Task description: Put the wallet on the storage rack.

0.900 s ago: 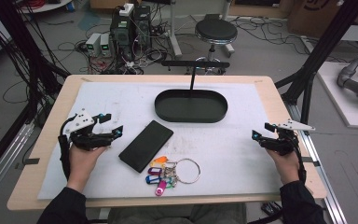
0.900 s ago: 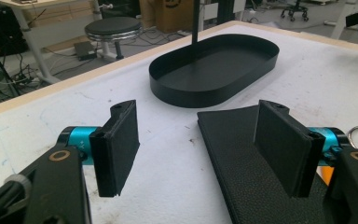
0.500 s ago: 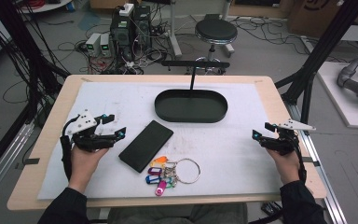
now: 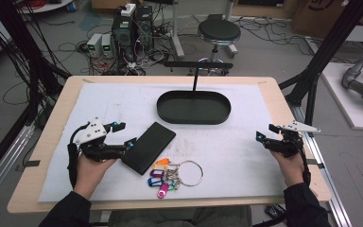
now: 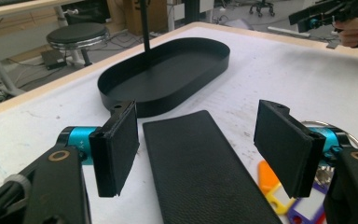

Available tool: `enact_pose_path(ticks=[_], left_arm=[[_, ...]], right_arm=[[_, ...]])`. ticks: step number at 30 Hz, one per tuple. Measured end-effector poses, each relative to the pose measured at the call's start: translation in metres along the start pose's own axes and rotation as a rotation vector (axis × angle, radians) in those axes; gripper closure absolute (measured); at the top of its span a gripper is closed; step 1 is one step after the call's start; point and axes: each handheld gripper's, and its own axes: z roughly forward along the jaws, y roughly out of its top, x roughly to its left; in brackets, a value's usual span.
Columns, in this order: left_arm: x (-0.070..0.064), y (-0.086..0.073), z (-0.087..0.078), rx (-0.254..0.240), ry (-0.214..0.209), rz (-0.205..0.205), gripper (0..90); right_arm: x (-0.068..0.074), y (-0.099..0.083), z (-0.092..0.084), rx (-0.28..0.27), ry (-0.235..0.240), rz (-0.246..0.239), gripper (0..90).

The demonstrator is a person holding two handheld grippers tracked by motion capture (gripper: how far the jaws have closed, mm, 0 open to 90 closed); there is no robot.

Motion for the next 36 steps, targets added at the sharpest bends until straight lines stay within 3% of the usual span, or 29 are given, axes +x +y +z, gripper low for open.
enact_pose_path(ticks=[10, 20, 25, 27, 30, 36], left_arm=[[-0.019, -0.013, 0.001, 0.036, -0.039, -0.010, 30.6], [-0.039, -0.025, 0.018, 0.110, -0.095, 0.012, 31.7], [-0.049, -0.032, 0.021, 0.166, -0.087, 0.067, 36.4], [-0.056, -0.035, 0.022, 0.202, -0.068, 0.122, 37.5], [-0.059, -0.037, 0.022, 0.223, -0.056, 0.152, 39.3], [-0.068, -0.044, 0.027, 0.302, -0.029, 0.260, 42.9]], right_arm=[[0.000, 0.000, 0.001, 0.002, -0.002, 0.004, 28.7], [0.000, 0.000, 0.000, 0.001, 0.000, 0.000, 28.7], [0.000, 0.000, 0.001, 0.002, 0.000, 0.001, 28.7], [0.000, 0.000, 0.001, 0.003, 0.000, 0.001, 28.7], [0.000, 0.000, 0.002, 0.004, -0.001, -0.001, 28.7], [0.000, 0.001, 0.003, 0.002, 0.000, -0.003, 28.7]])
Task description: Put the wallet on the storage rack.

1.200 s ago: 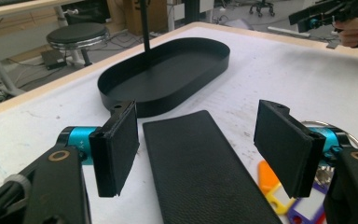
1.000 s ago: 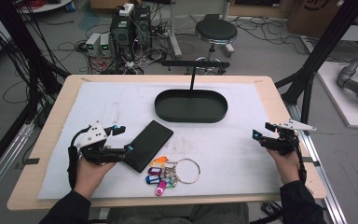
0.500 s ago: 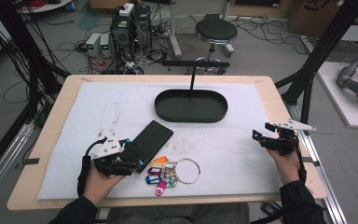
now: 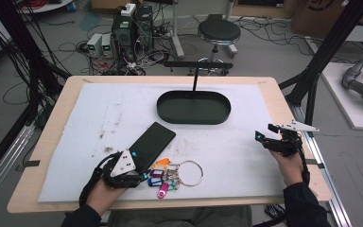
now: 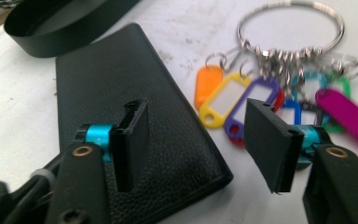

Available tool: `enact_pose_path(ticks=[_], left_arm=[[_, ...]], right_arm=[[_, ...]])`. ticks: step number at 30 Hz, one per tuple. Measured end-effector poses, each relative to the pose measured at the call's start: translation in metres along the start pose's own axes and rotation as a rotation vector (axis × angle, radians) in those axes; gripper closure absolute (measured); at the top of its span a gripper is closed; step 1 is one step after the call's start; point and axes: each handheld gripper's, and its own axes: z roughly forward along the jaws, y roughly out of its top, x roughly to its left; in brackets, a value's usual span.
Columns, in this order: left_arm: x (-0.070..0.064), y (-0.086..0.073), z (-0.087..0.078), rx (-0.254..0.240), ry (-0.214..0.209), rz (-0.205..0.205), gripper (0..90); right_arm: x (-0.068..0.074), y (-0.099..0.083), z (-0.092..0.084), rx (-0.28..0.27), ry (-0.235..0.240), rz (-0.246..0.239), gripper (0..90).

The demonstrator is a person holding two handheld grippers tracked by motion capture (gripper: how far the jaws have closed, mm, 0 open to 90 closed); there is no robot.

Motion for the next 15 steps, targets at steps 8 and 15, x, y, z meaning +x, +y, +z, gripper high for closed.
enact_pose_path(ticks=[8, 15], left_arm=[[-0.0029, -0.0061, 0.0067, 0.077, 0.021, 0.063, 45.0], [-0.0050, -0.0051, 0.0073, 0.098, 0.040, 0.079, 49.8]], right_arm=[[-0.0004, 0.0000, 0.0012, 0.002, 0.002, 0.002, 28.7], [0.0001, 0.0000, 0.0006, 0.003, 0.003, -0.002, 28.7]])
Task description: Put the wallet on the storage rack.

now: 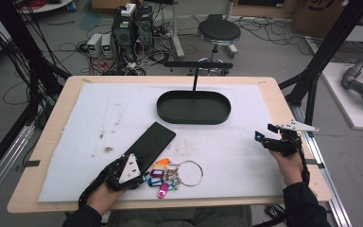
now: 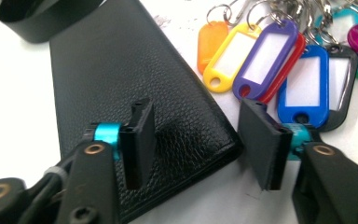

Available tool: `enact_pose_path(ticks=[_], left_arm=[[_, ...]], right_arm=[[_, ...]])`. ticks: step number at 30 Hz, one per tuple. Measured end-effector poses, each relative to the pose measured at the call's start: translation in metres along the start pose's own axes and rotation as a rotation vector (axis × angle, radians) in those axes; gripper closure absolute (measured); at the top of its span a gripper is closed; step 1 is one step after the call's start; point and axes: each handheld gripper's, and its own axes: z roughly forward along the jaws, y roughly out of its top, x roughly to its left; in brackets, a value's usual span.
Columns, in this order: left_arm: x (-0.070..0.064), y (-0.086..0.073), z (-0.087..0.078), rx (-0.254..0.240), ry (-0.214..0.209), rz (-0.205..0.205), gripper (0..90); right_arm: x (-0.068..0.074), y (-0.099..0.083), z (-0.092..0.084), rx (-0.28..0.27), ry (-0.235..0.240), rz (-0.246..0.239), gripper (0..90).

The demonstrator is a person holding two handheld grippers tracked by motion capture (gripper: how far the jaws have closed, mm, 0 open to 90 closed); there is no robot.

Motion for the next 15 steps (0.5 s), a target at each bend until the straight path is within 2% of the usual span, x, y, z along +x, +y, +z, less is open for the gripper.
enact_pose_path(ticks=[4, 5, 10, 15], left_arm=[[-0.001, 0.003, -0.005, -0.004, -0.012, 0.006, 66.1], [-0.001, 0.004, -0.006, -0.009, -0.015, 0.009, 72.9], [0.002, 0.007, -0.012, -0.033, -0.003, 0.002, 76.7], [0.006, 0.009, -0.022, -0.104, 0.023, -0.019, 77.9]], right_arm=[[0.001, 0.000, 0.000, 0.004, 0.003, -0.001, 28.7], [0.002, 0.000, 0.000, 0.001, 0.003, -0.005, 28.8], [0.001, 0.000, 0.000, 0.002, 0.004, -0.004, 28.8], [0.001, 0.000, 0.000, 0.000, 0.003, -0.005, 28.8]])
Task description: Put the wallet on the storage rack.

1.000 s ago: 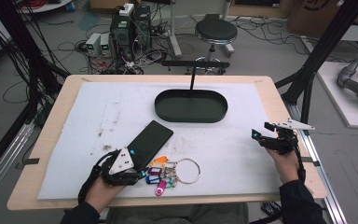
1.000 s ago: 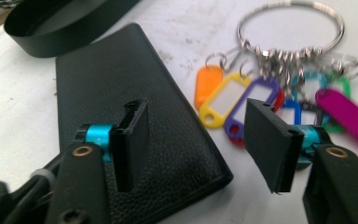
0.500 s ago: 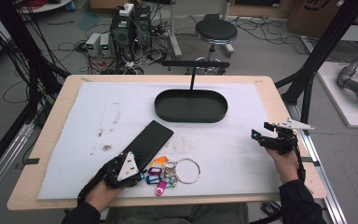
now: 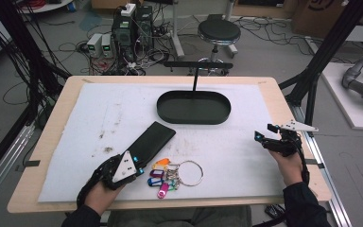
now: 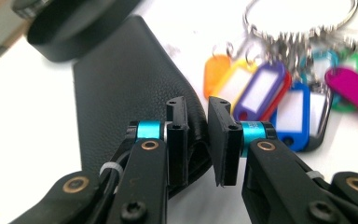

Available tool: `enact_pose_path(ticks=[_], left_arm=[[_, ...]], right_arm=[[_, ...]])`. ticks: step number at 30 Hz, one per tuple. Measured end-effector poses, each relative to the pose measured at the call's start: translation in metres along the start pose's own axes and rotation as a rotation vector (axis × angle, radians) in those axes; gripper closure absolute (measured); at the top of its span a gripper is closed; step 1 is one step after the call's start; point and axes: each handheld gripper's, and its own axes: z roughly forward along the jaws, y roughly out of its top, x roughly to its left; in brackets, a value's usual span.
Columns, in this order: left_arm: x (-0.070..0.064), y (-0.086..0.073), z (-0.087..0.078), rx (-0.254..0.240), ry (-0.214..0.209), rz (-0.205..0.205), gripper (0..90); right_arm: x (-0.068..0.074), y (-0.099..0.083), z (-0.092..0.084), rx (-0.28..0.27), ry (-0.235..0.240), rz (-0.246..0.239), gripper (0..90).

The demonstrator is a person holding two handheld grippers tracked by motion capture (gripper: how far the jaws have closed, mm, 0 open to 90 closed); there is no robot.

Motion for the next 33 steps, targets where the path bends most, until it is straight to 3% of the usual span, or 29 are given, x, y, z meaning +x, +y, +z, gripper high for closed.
enact_pose_path(ticks=[5, 13, 18, 25, 33], left_arm=[[0.007, -0.001, -0.008, -0.062, 0.015, -0.050, 78.0], [0.023, -0.011, -0.021, -0.178, 0.050, -0.227, 78.0], [0.032, -0.018, -0.027, -0.222, 0.083, -0.301, 77.9], [0.040, -0.026, -0.031, -0.238, 0.123, -0.356, 77.9], [0.043, -0.028, -0.033, -0.242, 0.169, -0.365, 77.2]], right_arm=[[0.001, 0.000, 0.000, -0.002, 0.000, -0.001, 28.9], [0.001, 0.000, 0.000, -0.005, -0.003, 0.002, 28.9], [0.001, 0.000, 0.000, -0.005, -0.004, 0.003, 28.9], [0.001, 0.000, 0.000, -0.004, -0.003, -0.001, 28.9], [0.002, 0.000, 0.000, 0.000, -0.002, 0.000, 28.9]])
